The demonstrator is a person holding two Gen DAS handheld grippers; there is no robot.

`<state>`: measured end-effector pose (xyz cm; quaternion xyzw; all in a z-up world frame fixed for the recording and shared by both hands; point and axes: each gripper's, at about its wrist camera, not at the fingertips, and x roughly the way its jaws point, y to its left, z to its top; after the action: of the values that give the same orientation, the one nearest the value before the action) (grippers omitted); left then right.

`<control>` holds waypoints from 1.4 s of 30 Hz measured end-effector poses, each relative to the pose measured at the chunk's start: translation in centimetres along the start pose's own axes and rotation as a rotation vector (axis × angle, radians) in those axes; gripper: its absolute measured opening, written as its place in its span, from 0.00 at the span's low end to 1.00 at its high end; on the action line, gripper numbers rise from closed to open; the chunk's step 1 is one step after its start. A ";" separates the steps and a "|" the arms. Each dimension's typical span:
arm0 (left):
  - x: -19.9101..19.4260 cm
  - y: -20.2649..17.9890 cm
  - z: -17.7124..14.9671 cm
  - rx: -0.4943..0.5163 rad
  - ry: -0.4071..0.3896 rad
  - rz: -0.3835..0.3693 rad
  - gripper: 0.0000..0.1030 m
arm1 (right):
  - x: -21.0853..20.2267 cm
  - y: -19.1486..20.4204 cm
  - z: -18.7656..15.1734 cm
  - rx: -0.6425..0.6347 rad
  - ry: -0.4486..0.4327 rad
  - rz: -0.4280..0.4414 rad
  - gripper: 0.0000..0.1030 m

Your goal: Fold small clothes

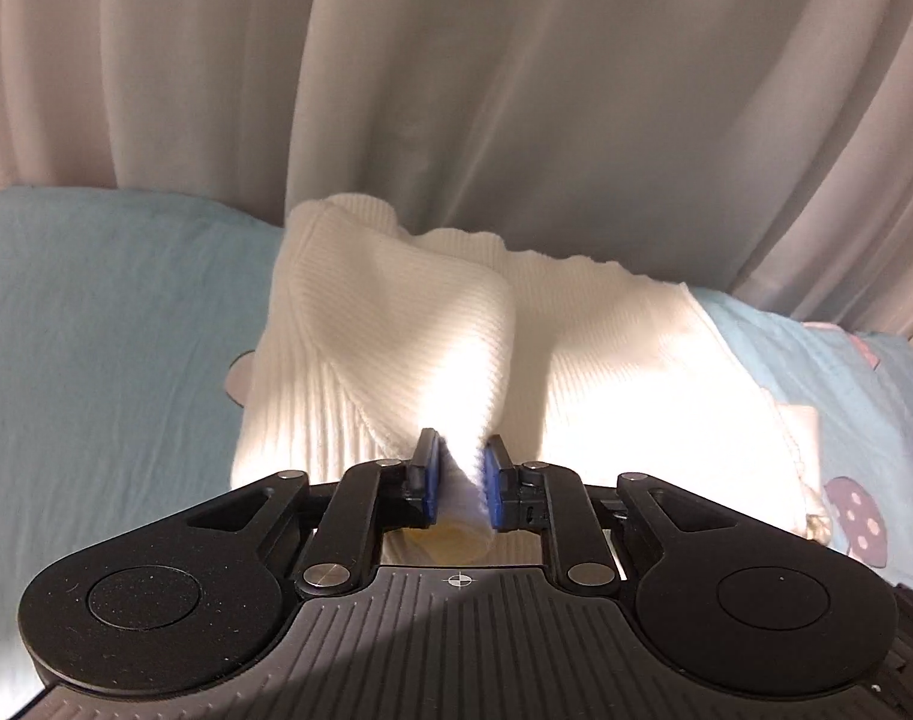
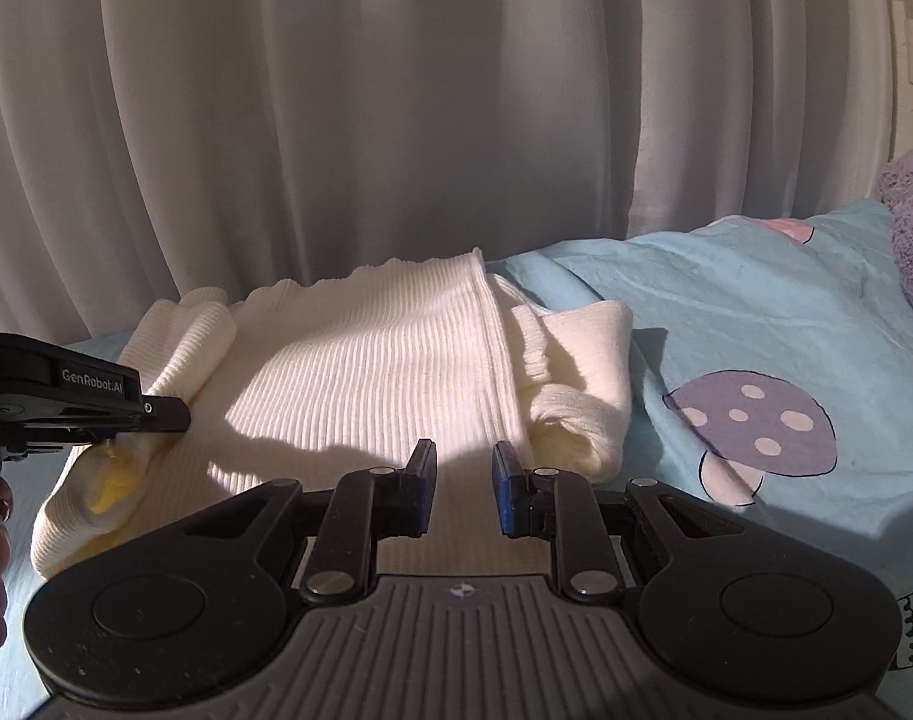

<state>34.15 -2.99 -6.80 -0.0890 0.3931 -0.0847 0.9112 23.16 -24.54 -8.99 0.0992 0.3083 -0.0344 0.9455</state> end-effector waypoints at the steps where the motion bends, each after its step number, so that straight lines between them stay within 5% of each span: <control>1: 0.0 0.2 -0.1 -0.003 -0.011 -0.030 0.33 | 0.3 0.0 0.0 0.001 0.011 0.000 0.19; 8: -6.0 1.0 0.4 -0.031 -0.073 -0.176 0.39 | 0.5 0.1 -0.3 0.002 0.021 0.009 0.19; 12: -7.8 2.5 0.3 -0.059 -0.187 -0.047 0.40 | 1.0 0.1 -0.3 -0.001 0.028 0.007 0.19; 15: -4.8 3.5 0.2 -0.062 -0.115 0.086 0.38 | 0.8 0.4 -0.5 -0.011 0.030 0.014 0.19; 18: -1.8 3.5 -1.1 -0.020 0.048 0.029 0.45 | 0.6 0.9 -0.7 -0.028 0.037 0.024 0.19; 22: -2.4 3.8 -1.9 0.001 0.050 -0.002 0.48 | 0.5 1.5 -0.1 -0.051 0.035 0.047 0.19; 26: -4.5 6.1 -1.3 -0.103 0.024 -0.010 0.67 | 0.7 2.5 2.1 -0.008 0.045 0.214 0.29; 28: -5.7 7.2 -1.3 -0.136 -0.033 0.053 0.75 | 2.0 3.2 3.4 0.043 0.109 0.348 0.40; 33: -5.7 9.8 -1.8 -0.177 -0.049 0.269 0.77 | 7.3 5.3 5.2 0.216 0.293 0.609 0.41; 38: -5.2 11.5 -2.2 -0.239 -0.015 0.232 0.77 | 12.3 7.0 5.1 0.345 0.452 0.687 0.42; 42: -4.0 10.7 -2.3 -0.208 -0.004 0.195 0.77 | 13.2 7.9 5.4 0.369 0.475 0.723 0.44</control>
<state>30.67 8.07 -8.01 -0.1443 0.4047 0.0455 0.9018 37.90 -17.98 -11.18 0.3718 0.4504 0.2667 0.7667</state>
